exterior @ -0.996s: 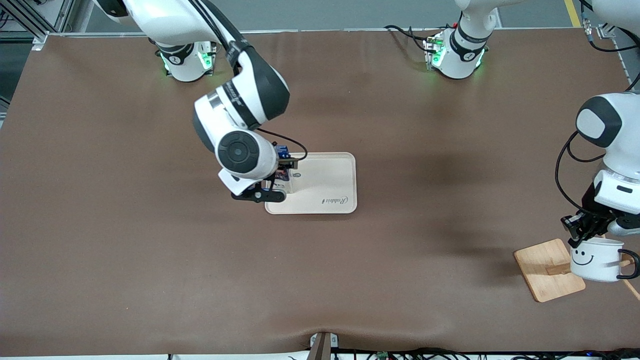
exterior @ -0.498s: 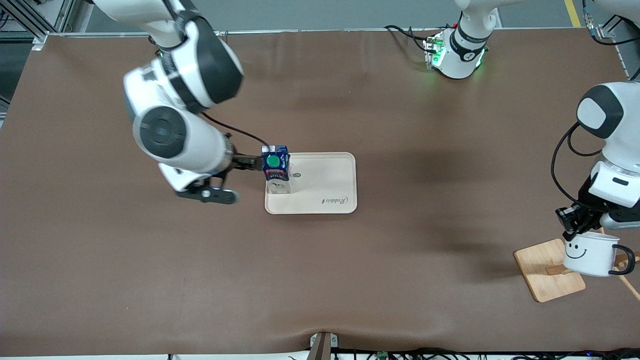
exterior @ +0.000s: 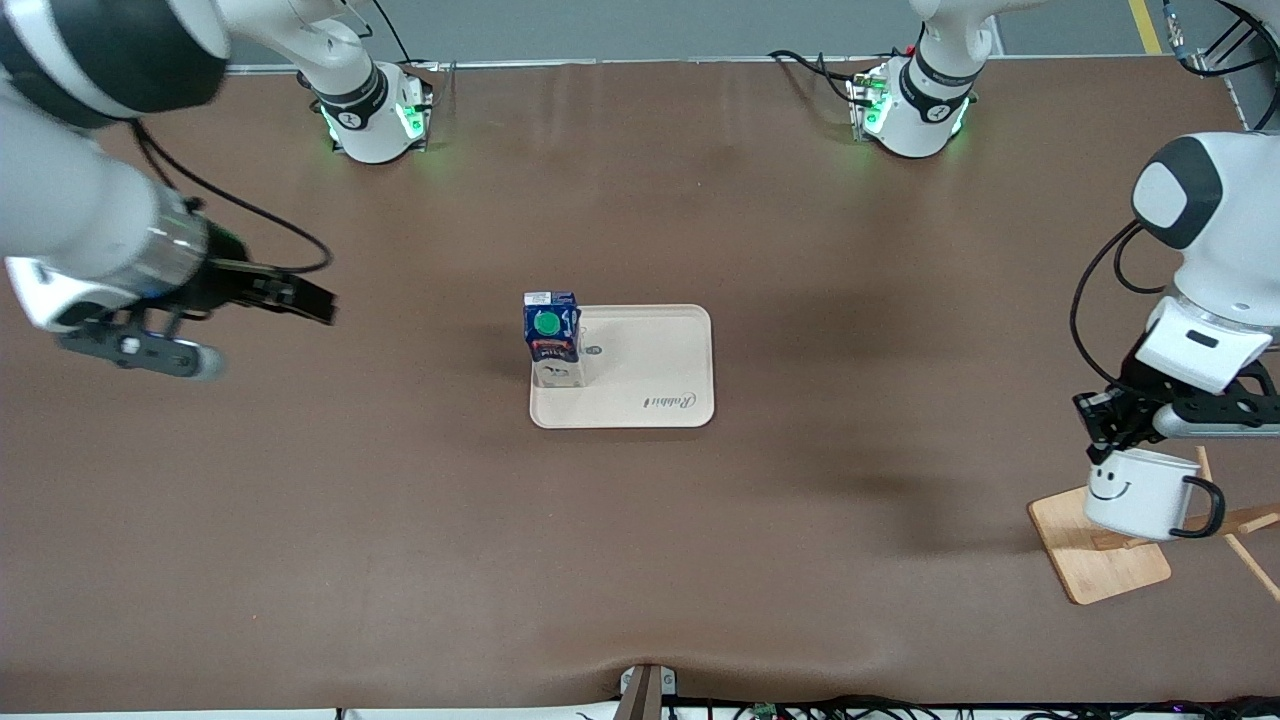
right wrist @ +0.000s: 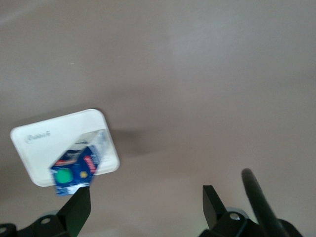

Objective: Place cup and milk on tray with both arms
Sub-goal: 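Open and withdraw the right gripper while the left gripper carries the mug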

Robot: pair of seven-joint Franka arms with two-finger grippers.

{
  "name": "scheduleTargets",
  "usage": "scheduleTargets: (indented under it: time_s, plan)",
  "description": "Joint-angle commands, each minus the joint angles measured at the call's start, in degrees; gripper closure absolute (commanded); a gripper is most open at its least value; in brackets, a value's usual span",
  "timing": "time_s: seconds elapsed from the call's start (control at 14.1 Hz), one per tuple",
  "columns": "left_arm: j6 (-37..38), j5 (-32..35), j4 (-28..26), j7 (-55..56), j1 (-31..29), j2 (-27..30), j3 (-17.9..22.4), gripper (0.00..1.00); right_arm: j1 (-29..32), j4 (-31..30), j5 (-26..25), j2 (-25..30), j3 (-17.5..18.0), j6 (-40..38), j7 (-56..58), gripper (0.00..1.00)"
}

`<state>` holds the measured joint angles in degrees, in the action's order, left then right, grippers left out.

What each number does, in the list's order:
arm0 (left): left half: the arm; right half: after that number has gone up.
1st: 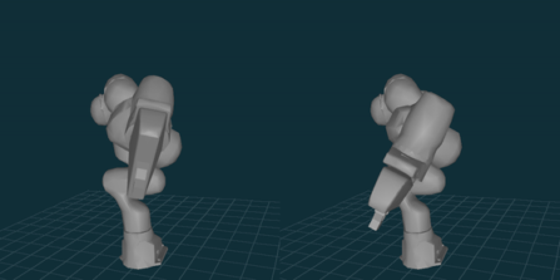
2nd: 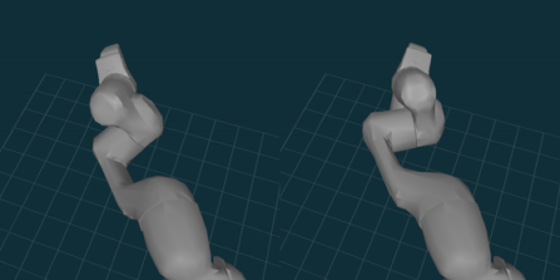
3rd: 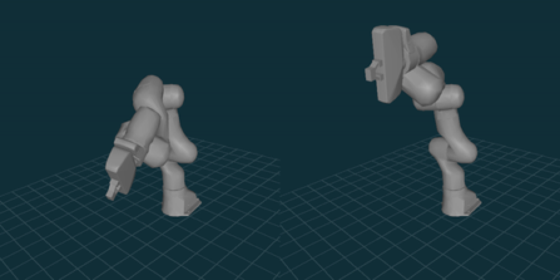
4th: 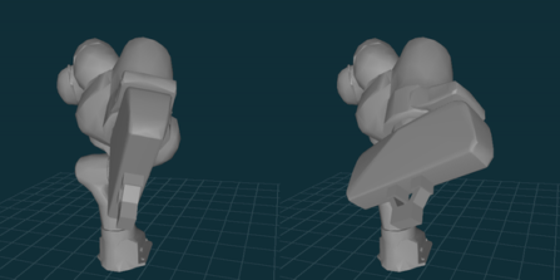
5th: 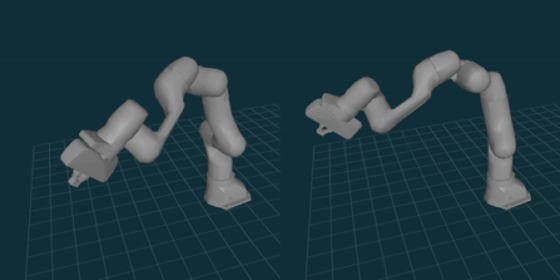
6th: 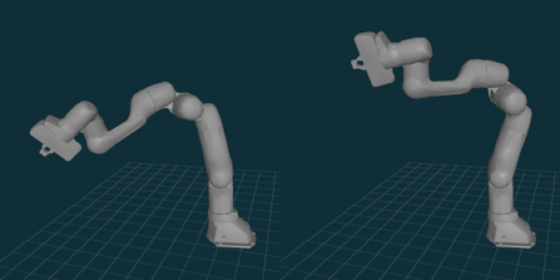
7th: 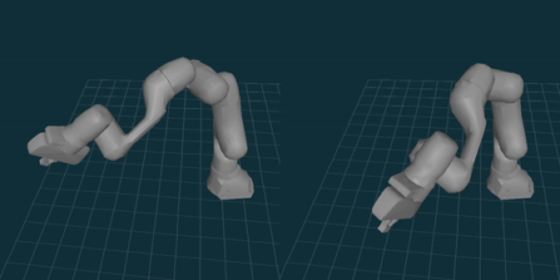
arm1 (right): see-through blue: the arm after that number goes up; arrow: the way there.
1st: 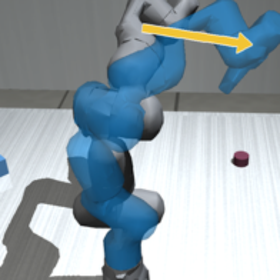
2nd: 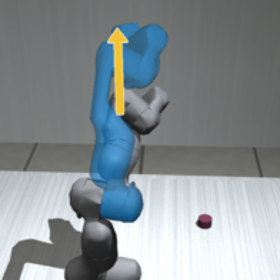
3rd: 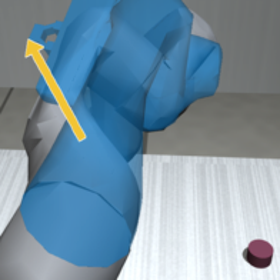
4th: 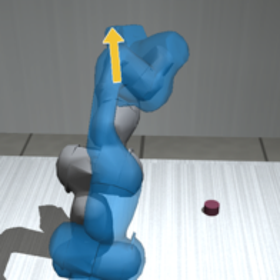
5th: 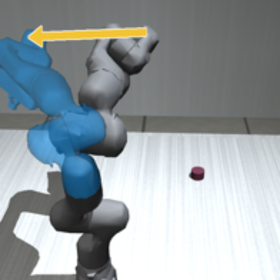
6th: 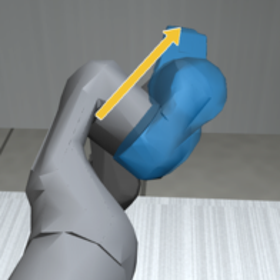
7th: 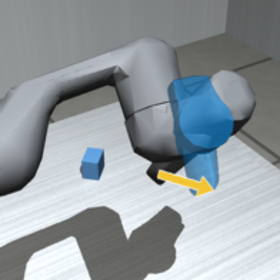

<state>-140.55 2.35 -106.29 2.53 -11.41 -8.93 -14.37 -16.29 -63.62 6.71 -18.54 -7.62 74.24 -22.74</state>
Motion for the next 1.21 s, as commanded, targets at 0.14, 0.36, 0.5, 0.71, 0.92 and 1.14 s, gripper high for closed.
scheduleTargets:
  time_s: [0.14, 0.36, 0.5, 0.71, 0.92, 1.14]
  plan:
    - [11.1, 1.0, 5.8, 9.8, 0.1, 0.4, -5.5, 1.0, 6.4, -7.7, -2.4, 8.3, 1.0, -0.5, 8.5, 0.0]
    - [14.8, 1.1, 6.1, 16.8, 1.6, 0.1, -8.8, 1.0, 6.6, -19.4, -6.6, 16.9, 1.1, 4.4, 8.9, 0.0]
    - [16.3, 1.1, 6.1, 20.7, 4.4, -0.2, -9.0, 1.0, 6.7, -27.9, -8.1, 22.4, 1.2, 9.4, 9.0, 0.0]
    - [16.4, 1.1, 6.1, 26.7, 8.8, -1.3, -9.1, 1.0, 10.7, -32.2, -7.8, 24.6, 1.0, 13.0, 19.2, 0.0]
    - [17.8, 1.1, 6.2, 30.8, 14.7, -3.5, -9.2, 1.0, 12.8, -29.5, -7.5, 23.2, 1.1, 12.2, 25.6, 0.0]
    - [17.9, 1.1, 6.7, 37.4, 21.3, -6.6, -9.2, 1.0, 12.8, -28.5, -7.9, 23.1, 1.2, 12.3, 26.1, 0.0]
